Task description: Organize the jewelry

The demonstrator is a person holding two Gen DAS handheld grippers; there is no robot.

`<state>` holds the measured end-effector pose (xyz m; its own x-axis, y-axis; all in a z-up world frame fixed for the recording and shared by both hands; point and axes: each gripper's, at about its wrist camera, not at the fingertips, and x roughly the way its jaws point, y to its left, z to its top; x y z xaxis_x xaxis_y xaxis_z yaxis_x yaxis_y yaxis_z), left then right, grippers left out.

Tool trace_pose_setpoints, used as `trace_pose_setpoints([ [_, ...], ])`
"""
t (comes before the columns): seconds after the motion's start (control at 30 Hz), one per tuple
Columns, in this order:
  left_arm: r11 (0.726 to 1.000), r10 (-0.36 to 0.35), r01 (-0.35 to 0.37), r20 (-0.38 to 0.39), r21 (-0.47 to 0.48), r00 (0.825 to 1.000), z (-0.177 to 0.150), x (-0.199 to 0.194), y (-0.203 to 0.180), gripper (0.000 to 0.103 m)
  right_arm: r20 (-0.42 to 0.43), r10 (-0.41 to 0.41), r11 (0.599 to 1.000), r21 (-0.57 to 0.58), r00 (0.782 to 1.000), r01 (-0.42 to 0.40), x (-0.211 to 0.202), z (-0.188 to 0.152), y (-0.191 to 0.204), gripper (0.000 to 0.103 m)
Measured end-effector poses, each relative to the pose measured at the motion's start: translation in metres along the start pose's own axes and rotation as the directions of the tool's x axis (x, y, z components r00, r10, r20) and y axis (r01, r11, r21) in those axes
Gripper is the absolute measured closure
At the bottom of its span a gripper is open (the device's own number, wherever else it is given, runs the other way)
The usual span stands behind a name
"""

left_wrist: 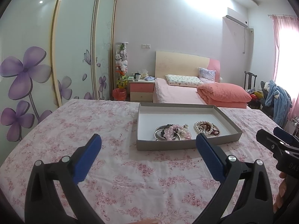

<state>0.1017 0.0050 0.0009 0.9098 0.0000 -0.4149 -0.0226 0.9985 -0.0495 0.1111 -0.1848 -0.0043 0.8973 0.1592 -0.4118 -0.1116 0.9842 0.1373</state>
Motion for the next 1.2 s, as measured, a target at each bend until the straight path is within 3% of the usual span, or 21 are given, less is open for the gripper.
trace_pose_setpoints([
  [1.2, 1.0, -0.002, 0.002, -0.009, 0.002, 1.0, -0.0036, 0.0023, -0.0024, 0.004, -0.004, 0.004, 1.0, 0.002, 1.0, -0.004, 0.0022, -0.0037, 0.0037, 0.002],
])
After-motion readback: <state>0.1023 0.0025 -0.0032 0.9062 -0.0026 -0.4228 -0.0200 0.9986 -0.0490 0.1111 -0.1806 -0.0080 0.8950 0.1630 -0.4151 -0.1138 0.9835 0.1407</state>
